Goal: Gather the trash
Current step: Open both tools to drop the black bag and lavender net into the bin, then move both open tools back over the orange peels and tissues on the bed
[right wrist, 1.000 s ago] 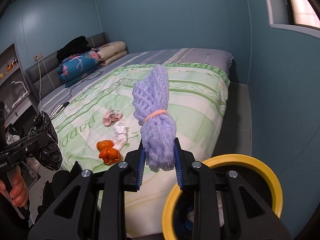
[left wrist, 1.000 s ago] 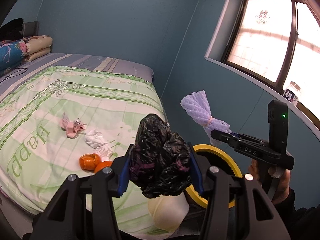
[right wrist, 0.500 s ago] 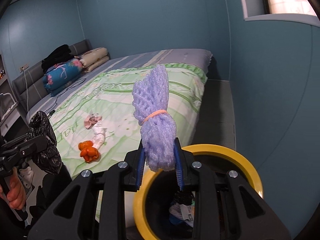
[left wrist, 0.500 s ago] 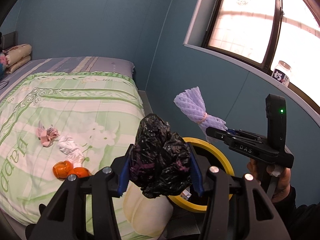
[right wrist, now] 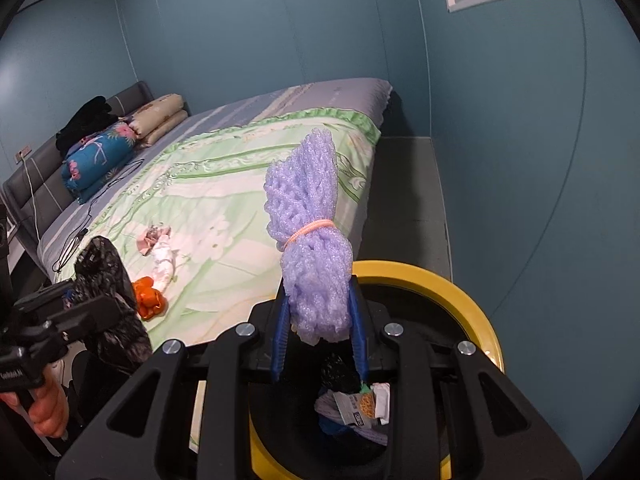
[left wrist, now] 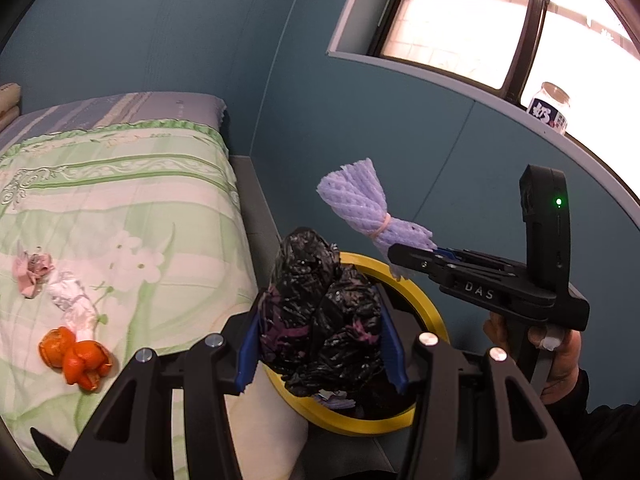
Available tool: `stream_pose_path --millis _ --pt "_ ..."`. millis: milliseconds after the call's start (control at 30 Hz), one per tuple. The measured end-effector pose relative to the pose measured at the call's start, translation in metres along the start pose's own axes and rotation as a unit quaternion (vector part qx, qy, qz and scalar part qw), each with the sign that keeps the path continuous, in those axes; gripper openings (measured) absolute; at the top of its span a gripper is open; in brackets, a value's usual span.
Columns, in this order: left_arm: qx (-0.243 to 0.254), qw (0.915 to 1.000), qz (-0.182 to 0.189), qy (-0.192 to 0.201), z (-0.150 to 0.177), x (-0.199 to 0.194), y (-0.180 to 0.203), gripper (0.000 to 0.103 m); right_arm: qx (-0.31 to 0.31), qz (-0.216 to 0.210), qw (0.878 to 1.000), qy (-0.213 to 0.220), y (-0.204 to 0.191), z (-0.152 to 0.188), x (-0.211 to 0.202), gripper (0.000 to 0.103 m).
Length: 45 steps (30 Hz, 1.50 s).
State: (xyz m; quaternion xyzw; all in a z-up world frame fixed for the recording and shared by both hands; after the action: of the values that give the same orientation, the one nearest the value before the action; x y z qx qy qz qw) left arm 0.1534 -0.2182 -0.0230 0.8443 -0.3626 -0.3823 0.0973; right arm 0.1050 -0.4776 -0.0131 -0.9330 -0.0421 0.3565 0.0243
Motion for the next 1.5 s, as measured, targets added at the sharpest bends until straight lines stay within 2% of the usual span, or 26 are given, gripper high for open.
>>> stream_pose_path --millis 67,467,800,900,1100,1167,1300,1367,1500 --pt "0.005 0.9998 0.010 -0.016 0.004 0.011 0.004 0.047 0.002 0.003 1.000 -0.004 0.003 0.002 0.001 0.025" --pt "0.013 0.9969 0.001 -0.078 0.025 0.058 0.012 0.047 0.024 -0.002 0.999 -0.032 0.016 0.013 0.017 0.025" --pt "0.018 0.9951 0.002 -0.098 0.031 0.071 0.015 0.048 0.039 -0.004 0.998 -0.039 0.027 0.019 0.020 0.026" --pt "0.015 0.9949 0.002 -0.099 0.031 0.073 0.012 0.048 0.046 -0.003 0.998 -0.039 0.030 0.020 0.020 0.029" --pt "0.011 0.9954 0.004 -0.095 0.028 0.071 0.009 0.062 0.066 0.001 0.997 -0.032 0.039 0.021 0.016 0.043" --pt "0.007 0.9960 0.003 -0.089 0.027 0.070 0.009 0.075 0.072 0.003 0.997 -0.029 0.042 0.021 0.015 0.044" --pt "-0.002 0.9968 0.002 -0.080 0.025 0.066 0.005 0.079 0.082 0.008 0.996 -0.017 0.049 0.020 0.009 0.046" --pt "-0.008 0.9971 -0.001 -0.075 0.023 0.064 0.002 0.083 0.086 0.010 0.996 -0.009 0.052 0.018 0.005 0.051" --pt "-0.019 0.9979 -0.013 -0.061 0.019 0.058 -0.005 0.087 0.086 0.008 0.996 0.012 0.053 0.015 -0.004 0.053"
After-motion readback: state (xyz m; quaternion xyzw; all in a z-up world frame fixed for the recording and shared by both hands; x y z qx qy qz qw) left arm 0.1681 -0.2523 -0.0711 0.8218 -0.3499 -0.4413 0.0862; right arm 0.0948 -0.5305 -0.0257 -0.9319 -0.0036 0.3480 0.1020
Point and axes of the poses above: each gripper's, at about its wrist camera, not at the fingertips, and x roughly the way its jaws point, y to its right, z to its underside, the point moved 2 cm from there along x, roughly the way its jaws point, and after that the axes turned 10 degrees about -x, right-handed, at the moved point
